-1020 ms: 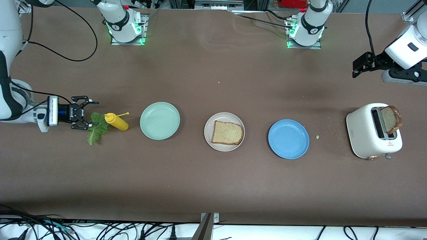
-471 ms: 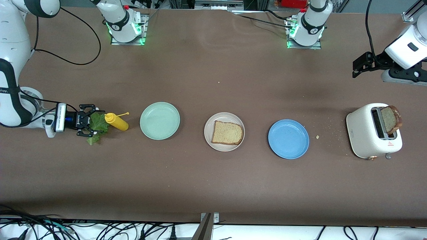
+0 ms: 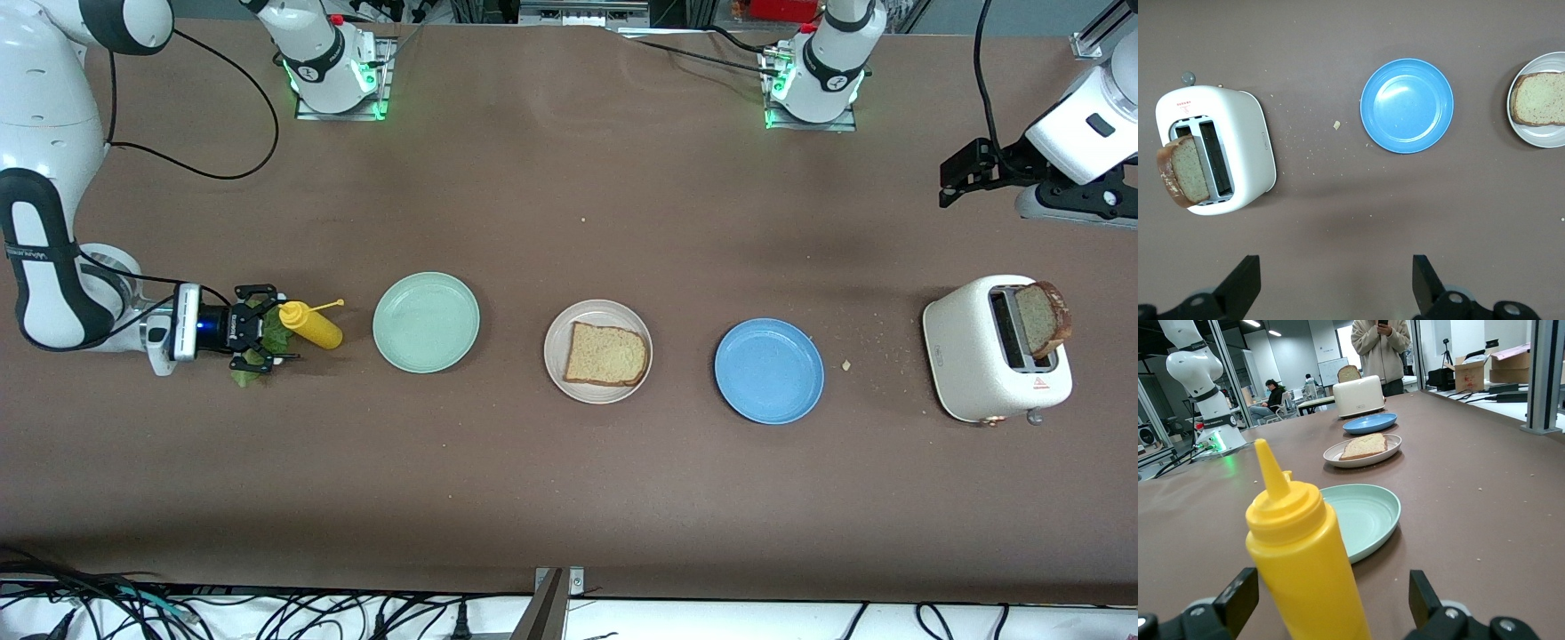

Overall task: Make sandwich in beige plate with both arms
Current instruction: 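Close the right gripper around the mustard bottle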

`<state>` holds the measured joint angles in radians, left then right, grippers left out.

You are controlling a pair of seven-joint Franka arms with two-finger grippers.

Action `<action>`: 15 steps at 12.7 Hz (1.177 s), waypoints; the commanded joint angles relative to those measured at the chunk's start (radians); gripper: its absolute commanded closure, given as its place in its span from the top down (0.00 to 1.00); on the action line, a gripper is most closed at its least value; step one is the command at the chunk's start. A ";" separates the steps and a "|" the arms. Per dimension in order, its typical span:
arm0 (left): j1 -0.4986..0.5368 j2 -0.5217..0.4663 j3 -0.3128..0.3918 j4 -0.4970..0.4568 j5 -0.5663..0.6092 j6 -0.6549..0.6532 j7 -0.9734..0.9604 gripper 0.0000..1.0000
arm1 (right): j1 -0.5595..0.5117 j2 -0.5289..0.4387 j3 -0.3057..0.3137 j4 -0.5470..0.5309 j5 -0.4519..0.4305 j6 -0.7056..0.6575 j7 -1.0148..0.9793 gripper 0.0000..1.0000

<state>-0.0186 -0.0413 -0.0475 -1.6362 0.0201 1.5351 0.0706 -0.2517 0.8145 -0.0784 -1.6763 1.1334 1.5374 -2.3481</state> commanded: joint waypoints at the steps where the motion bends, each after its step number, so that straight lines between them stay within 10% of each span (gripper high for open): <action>1: 0.005 -0.006 -0.003 -0.004 0.000 -0.003 0.023 1.00 | 0.011 0.009 0.000 0.007 0.023 0.019 -0.016 1.00; 6: 0.005 -0.006 -0.003 -0.004 0.000 -0.004 0.023 1.00 | 0.037 0.021 0.002 -0.009 0.026 0.033 -0.011 0.91; 12: 0.005 -0.006 -0.003 -0.004 -0.002 -0.004 0.021 1.00 | 0.040 0.020 0.000 -0.011 0.022 0.033 0.009 0.12; 15: 0.006 -0.006 -0.003 -0.004 0.000 -0.004 0.021 1.00 | 0.042 0.011 -0.001 -0.002 -0.004 0.033 0.087 0.00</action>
<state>-0.0186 -0.0413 -0.0475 -1.6362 0.0200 1.5351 0.0708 -0.2141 0.8339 -0.0783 -1.6845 1.1341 1.5667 -2.3067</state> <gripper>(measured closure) 0.000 0.709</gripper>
